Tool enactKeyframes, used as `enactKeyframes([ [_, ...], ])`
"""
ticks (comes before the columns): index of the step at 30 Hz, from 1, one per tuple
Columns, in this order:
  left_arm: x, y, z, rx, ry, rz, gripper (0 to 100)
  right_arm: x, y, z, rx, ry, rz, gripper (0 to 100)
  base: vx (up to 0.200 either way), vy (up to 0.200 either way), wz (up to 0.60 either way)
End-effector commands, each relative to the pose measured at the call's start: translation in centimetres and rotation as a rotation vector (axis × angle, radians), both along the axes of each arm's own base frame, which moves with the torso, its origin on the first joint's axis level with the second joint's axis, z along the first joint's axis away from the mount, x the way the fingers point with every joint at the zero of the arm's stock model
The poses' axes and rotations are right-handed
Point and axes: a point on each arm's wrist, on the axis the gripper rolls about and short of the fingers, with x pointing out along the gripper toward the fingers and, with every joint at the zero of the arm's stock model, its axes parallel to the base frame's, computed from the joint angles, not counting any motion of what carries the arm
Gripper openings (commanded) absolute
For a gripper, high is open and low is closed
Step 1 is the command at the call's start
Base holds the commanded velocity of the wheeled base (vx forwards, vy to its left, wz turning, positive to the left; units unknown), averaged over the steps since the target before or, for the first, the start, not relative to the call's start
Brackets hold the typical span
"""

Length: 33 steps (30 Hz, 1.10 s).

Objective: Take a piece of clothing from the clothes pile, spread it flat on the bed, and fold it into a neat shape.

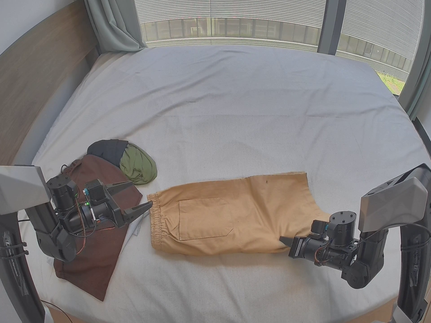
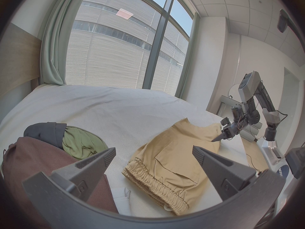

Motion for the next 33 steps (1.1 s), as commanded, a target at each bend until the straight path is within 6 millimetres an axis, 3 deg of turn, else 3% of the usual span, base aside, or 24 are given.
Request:
enactKeyframes([
  [1,0.1,0.0,-0.5,0.001,0.013,0.0,100,-0.1,0.0,0.0,-0.001,0.002,0.002,100,0.0,0.0,0.0],
  [16,0.2,0.0,0.0,-0.004,-0.006,-0.023,100,-1.8,-0.5,0.9,-0.006,0.031,0.026,100,0.0,0.0,0.0],
  [25,0.2,0.0,0.3,-0.004,-0.017,-0.021,100,-5.1,-0.9,4.0,0.072,0.032,0.197,100,0.0,0.0,0.0],
  [33,0.2,0.0,0.3,-0.003,-0.016,-0.021,100,-5.6,-1.3,6.4,0.126,-0.037,0.244,100,0.0,0.0,0.0],
])
